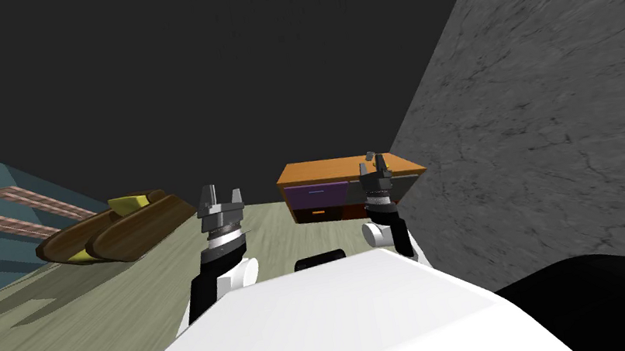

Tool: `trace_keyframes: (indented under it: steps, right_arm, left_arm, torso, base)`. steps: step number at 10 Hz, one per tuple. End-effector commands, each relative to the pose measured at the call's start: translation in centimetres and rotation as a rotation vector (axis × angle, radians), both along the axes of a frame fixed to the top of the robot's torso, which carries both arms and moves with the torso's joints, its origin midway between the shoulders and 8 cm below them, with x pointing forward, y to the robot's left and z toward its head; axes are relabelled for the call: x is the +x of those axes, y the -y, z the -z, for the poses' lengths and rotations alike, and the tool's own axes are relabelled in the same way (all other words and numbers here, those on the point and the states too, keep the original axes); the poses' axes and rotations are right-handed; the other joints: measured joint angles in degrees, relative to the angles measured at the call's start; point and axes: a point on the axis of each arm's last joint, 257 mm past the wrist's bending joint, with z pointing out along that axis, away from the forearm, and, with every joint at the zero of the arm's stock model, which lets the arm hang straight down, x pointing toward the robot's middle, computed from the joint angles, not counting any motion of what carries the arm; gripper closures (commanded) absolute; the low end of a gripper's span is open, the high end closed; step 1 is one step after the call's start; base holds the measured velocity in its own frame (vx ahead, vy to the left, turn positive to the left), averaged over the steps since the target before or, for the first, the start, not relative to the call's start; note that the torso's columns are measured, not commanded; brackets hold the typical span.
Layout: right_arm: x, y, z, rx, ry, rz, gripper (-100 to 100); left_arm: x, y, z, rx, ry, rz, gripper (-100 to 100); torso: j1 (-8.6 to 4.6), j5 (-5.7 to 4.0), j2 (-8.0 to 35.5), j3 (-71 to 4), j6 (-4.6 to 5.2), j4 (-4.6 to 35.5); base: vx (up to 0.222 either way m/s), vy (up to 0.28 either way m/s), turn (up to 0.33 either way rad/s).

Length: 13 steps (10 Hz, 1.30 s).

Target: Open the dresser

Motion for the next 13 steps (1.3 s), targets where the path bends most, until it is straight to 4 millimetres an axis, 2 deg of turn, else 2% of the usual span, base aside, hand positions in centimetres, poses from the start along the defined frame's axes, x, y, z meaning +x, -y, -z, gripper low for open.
trace_keyframes:
  steps: [1, 9, 10, 11, 13]
  right_arm:
    - [0.0, 0.0, 0.0, 0.000, 0.000, 0.000, 0]
    - [0.0, 0.0, 0.0, 0.000, 0.000, 0.000, 0]
    - [0.8, -0.6, 1.1, -0.047, -0.043, -0.012, -100]
    - [1.5, -1.0, 2.2, -0.084, -0.084, -0.018, -100]
    - [3.3, -1.6, 5.8, -0.167, -0.200, -0.023, -100]
  left_arm:
    - [0.0, 0.0, 0.0, 0.000, 0.000, 0.000, 0]
    - [0.0, 0.0, 0.0, 0.000, 0.000, 0.000, 0]
    - [0.0, 0.0, 0.0, 0.000, 0.000, 0.000, 0]
    - [0.0, 0.0, 0.0, 0.000, 0.000, 0.000, 0]
    - [0.0, 0.0, 0.0, 0.000, 0.000, 0.000, 0]
  torso:
    - [0.00, 0.00, 2.3, -4.7, 0.00, 2.3]
    - [0.00, 0.00, 35.4, -70.7, 0.00, 35.4]
    - [0.00, 0.00, 39.6, -79.2, 0.00, 39.6]
    - [0.03, 0.01, 41.5, -83.1, -0.02, 41.5]
    - [0.06, 0.02, 42.2, -84.5, 0.00, 42.2]
  base:
    - [0.000, 0.000, 0.000]
    - [0.000, 0.000, 0.000]
    - [0.006, 0.011, 0.110]
    - [0.001, 0.022, 0.175]
    - [0.003, 0.036, 0.196]
